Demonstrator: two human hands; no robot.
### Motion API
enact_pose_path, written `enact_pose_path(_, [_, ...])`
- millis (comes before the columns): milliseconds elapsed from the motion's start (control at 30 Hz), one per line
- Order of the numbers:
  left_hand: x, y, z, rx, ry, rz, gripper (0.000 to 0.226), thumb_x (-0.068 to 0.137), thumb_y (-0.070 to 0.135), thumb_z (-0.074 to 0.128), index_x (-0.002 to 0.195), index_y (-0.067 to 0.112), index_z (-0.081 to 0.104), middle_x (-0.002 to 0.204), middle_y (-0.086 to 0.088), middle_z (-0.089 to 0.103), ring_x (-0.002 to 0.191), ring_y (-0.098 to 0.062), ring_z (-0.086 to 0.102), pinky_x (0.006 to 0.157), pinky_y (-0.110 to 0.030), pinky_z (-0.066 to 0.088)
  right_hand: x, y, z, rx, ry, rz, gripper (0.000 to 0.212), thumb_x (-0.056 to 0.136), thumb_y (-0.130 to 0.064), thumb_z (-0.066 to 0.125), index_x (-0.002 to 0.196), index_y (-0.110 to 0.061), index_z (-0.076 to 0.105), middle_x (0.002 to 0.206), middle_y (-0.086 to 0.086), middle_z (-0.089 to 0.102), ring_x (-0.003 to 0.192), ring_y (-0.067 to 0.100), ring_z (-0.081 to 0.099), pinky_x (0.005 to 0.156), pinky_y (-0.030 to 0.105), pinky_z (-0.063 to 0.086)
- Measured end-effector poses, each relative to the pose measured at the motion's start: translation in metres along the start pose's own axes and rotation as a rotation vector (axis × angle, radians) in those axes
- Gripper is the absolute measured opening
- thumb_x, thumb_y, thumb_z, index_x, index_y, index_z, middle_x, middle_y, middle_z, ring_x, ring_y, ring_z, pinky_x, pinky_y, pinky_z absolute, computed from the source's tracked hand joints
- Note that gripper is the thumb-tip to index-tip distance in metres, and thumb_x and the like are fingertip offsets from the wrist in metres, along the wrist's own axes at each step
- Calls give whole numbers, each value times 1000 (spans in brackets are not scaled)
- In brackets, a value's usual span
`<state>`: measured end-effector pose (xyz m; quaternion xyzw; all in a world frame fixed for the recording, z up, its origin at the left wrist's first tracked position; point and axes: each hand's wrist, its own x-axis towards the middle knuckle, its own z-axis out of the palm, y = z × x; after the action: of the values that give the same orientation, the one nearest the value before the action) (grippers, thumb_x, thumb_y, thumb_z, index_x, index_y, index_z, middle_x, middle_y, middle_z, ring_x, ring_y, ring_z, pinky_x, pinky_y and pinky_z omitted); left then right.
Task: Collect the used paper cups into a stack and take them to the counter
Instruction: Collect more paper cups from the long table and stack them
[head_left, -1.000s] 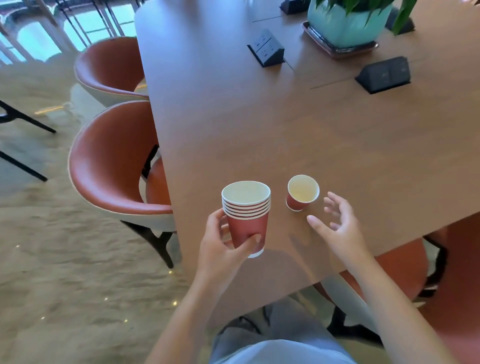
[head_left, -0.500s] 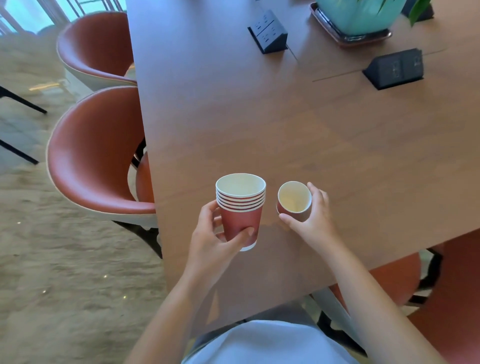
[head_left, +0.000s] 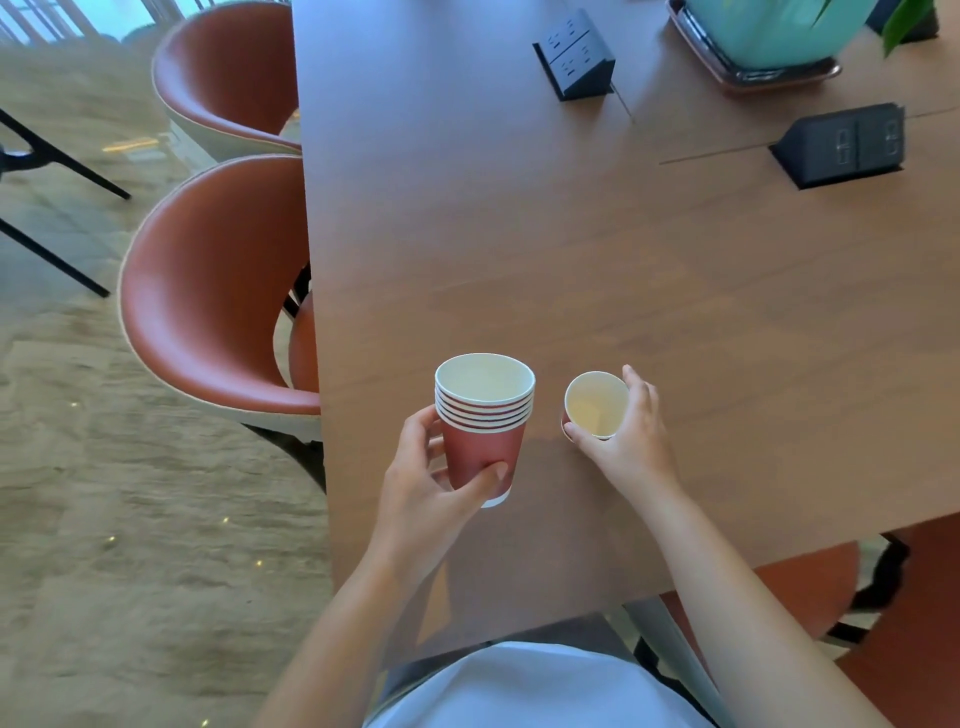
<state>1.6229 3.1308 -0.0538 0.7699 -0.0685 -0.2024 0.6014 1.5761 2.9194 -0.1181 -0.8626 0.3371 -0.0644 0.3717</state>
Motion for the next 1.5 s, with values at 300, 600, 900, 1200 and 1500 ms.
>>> enact_pose_path(300, [1, -5, -2, 11, 40, -8, 60, 57, 30, 77, 107, 41, 47, 103, 24, 59, 91, 12, 58, 66, -7, 47, 3, 0, -2, 120, 76, -84, 76, 73, -25, 71, 136, -16, 29, 131, 2, 47, 117, 17, 48, 82, 21, 34])
enact_pose_path(600, [7, -15, -6, 29, 78, -32, 58, 56, 34, 78, 104, 45, 47, 103, 27, 59, 93, 13, 56, 68, -6, 47, -7, -19, 25, -267, -444, -254, 92, 71, -46, 68, 143, -26, 15, 152, -1, 18, 140, 17, 10, 107, 41, 30])
enact_pose_path(900, [7, -22, -18, 9, 144, -55, 60, 49, 45, 75, 102, 52, 47, 100, 36, 58, 92, 12, 58, 67, -9, 48, 8, -29, 34, 77, -365, -41, 43, 88, -15, 38, 130, -18, 43, 129, 4, 46, 107, 15, 43, 85, 26, 33])
enact_pose_path(1200, [6, -24, -19, 15, 152, -27, 61, 50, 44, 76, 103, 55, 47, 100, 39, 56, 92, 12, 58, 67, -8, 49, 9, -26, 22, 174, -241, 47, 17, 86, -8, 39, 78, -3, 53, 63, 2, 45, 63, 22, 41, 51, 25, 36])
enact_pose_path(1500, [6, -29, -21, 156, 175, 42, 68, 60, 23, 82, 108, 53, 44, 108, 28, 56, 99, 12, 53, 75, -5, 45, 23, -73, -25, 604, -183, -2, 19, 80, -10, 43, 72, -18, 59, 76, 7, 59, 63, 30, 67, 47, 31, 54])
